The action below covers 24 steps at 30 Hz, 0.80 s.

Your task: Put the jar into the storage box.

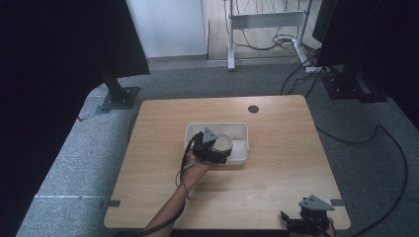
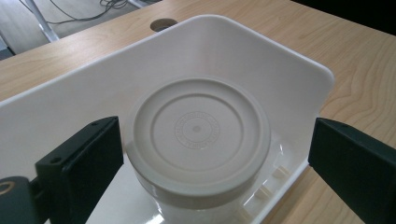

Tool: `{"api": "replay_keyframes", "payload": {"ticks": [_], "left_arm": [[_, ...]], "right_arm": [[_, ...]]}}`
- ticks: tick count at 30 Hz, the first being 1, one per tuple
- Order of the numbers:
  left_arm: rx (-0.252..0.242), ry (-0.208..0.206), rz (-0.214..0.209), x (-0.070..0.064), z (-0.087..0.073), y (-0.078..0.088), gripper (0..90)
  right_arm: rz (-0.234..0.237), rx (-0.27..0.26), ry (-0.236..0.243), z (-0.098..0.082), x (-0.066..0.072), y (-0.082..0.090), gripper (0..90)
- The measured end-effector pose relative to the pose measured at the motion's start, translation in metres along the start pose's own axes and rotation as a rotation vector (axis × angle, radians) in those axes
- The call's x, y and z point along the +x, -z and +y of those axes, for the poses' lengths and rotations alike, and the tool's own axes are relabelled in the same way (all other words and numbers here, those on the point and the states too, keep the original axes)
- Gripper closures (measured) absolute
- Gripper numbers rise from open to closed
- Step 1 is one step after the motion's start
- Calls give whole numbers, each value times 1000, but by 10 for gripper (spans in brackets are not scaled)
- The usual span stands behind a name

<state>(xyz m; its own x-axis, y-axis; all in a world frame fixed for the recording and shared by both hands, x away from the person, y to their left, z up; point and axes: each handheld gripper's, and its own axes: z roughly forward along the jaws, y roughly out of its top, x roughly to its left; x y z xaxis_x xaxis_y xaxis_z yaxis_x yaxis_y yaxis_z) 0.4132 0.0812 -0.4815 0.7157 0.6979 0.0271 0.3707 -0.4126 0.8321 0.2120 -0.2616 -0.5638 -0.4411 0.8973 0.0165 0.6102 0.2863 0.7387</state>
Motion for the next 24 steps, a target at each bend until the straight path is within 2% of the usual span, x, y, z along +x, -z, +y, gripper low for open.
{"api": "replay_keyframes", "payload": {"ticks": [10, 24], "left_arm": [[-6, -12, -30, -1, -2, 12, 31], [-17, -28, -56, 0, -15, 31, 36]], "right_arm": [[-2, 0, -1, 0, 0, 0, 24], [-2, 1, -2, 0, 0, 0, 24]]}}
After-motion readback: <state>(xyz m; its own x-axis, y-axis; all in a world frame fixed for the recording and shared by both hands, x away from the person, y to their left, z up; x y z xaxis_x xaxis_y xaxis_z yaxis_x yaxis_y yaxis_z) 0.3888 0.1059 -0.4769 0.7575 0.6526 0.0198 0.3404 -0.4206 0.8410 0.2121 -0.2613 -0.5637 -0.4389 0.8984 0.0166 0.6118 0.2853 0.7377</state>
